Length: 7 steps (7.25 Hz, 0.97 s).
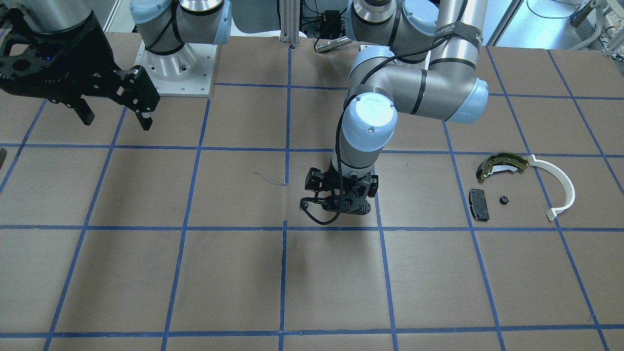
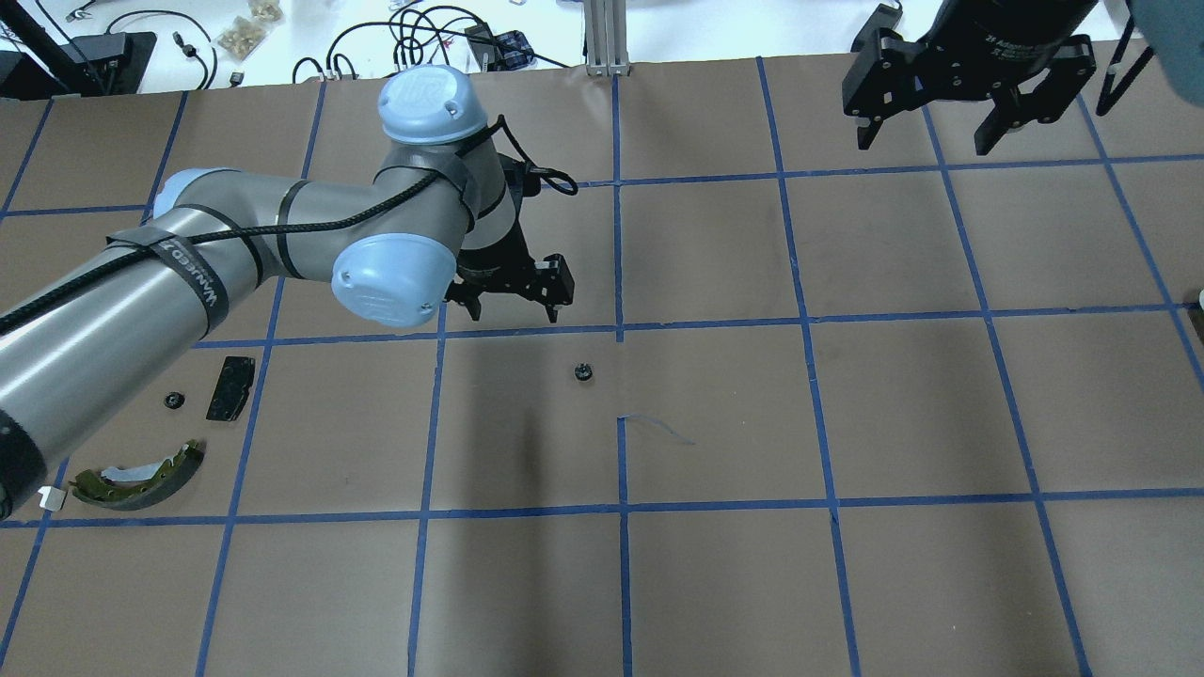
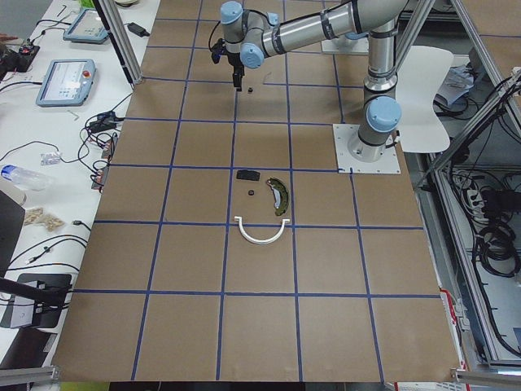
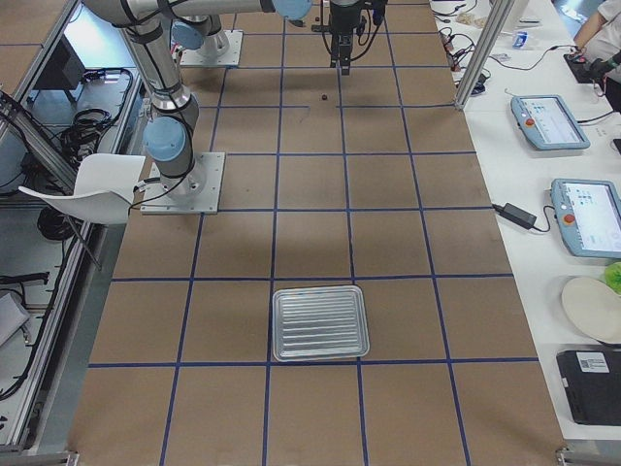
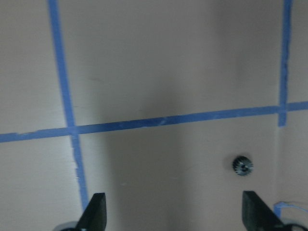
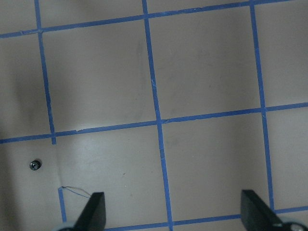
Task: Place bearing gear from tray to pile
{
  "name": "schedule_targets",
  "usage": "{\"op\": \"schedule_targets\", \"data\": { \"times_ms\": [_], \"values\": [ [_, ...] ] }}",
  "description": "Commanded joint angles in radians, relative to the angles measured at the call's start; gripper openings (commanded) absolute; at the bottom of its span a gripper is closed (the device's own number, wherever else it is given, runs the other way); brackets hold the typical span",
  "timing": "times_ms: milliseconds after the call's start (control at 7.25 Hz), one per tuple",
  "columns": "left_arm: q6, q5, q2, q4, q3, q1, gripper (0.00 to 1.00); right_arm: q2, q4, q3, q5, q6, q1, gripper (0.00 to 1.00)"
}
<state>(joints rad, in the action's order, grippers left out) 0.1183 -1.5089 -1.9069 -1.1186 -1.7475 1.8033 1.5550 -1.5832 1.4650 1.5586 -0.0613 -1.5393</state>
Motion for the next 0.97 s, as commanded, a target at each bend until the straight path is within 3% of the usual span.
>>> {"op": "schedule_targets", "data": {
  "times_ms": [0,414,690,828],
  "values": [
    [0.024,0.015,-0.044,0.104,-0.03,0.063,1.0,-0.006,0.005,-0.008,-0.003,0.051,0.001,1.0],
    [0.024,0.015,-0.087,0.322,-0.15,0.064,0.94,-0.013,-0.001,0.021,0.009,0.038,0.001,1.0],
    [0.024,0.018,-0.101,0.327,-0.152,0.065,0.86,-0.013,0.0,0.035,0.0,0.037,0.001,1.0],
    [0.024,0.019,-0.106,0.327,-0.152,0.065,0.75,-0.013,0.002,0.035,-0.002,0.037,0.001,1.0]
  ]
}}
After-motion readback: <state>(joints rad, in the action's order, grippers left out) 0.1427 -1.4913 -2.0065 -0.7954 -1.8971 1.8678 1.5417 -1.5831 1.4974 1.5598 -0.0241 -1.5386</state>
